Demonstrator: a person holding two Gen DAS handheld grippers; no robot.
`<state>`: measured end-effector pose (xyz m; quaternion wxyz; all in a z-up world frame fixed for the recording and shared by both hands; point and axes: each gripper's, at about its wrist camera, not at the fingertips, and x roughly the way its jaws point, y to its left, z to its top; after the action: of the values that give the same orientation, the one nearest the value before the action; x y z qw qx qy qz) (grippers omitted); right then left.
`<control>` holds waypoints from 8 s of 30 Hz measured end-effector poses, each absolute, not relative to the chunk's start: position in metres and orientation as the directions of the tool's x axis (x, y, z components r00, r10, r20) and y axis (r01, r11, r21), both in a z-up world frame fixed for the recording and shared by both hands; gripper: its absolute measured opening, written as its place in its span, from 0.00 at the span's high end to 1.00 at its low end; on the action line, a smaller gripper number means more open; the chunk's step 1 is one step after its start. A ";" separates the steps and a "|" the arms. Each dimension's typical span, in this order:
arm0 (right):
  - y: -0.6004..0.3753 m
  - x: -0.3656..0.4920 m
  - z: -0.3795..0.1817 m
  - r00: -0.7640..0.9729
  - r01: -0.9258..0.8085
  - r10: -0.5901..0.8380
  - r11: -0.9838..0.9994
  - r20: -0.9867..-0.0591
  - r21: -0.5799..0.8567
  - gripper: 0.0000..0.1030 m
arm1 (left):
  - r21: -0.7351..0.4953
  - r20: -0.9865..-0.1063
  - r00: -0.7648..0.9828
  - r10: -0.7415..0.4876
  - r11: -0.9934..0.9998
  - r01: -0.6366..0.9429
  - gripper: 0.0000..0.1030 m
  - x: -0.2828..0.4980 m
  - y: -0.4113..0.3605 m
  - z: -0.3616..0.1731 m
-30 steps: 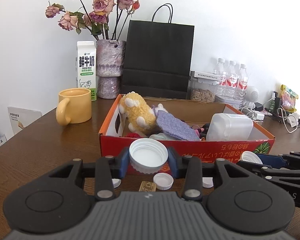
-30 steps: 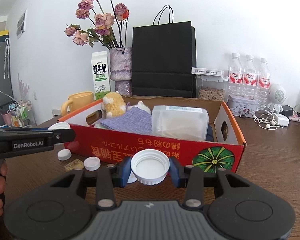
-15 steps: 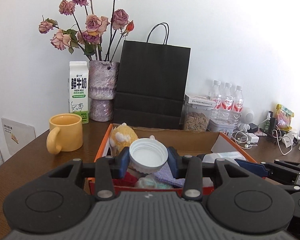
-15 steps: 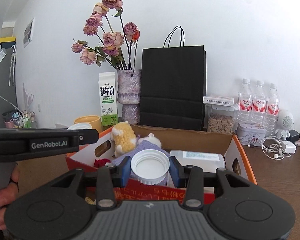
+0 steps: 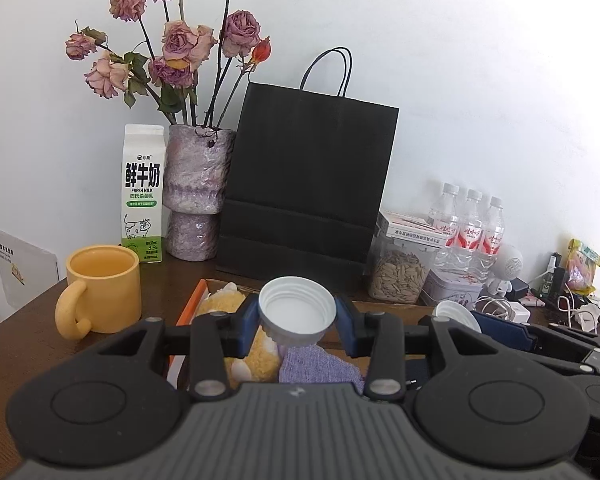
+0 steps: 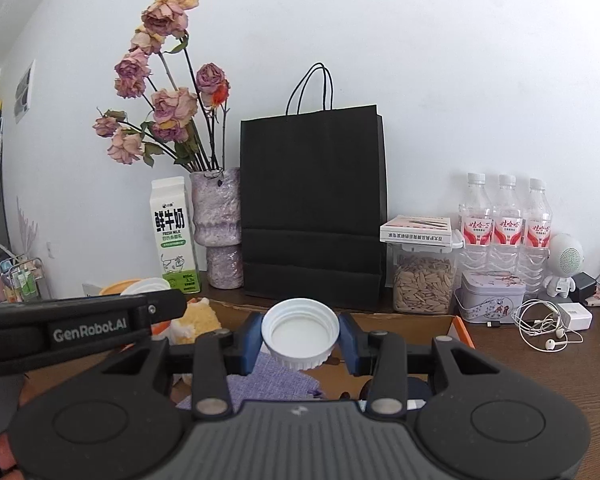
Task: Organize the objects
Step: 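Carry both white caps over the cardboard box with both tools, then open both tools to drop the caps into the box, then move both tools back from the box toward the remaining caps, then grasp a white cap with right tool while left tool grasps another white cap, then carry both caps over the cardboard box with both tools, then open both tools to drop the caps into the box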
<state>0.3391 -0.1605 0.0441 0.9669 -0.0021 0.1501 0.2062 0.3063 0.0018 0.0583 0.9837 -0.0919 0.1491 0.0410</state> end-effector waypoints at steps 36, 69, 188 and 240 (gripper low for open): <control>-0.168 0.385 0.032 0.867 -0.344 0.320 0.939 -0.381 0.006 0.00 | -0.110 -0.327 0.938 0.116 0.981 -0.160 0.00 0.338 0.015 0.045; -0.183 0.264 0.044 0.870 -0.382 0.359 0.924 -0.338 0.000 0.00 | -0.089 -0.355 0.925 0.134 0.980 -0.176 0.00 0.227 0.033 0.054; -0.180 0.256 -0.026 0.740 -0.518 0.493 0.852 -0.458 0.081 0.73 | -0.125 -0.449 0.893 0.043 0.986 -0.111 0.72 0.218 0.062 -0.013; -0.180 0.359 0.031 0.907 -0.271 0.249 0.962 -0.340 -0.019 0.00 | -0.117 -0.319 0.944 0.080 0.985 -0.123 0.00 0.320 0.014 0.056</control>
<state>0.3591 -0.1800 0.0311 0.9759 -0.0328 0.1697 0.1333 0.3205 0.0137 0.0562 0.9836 -0.0680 0.1588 0.0516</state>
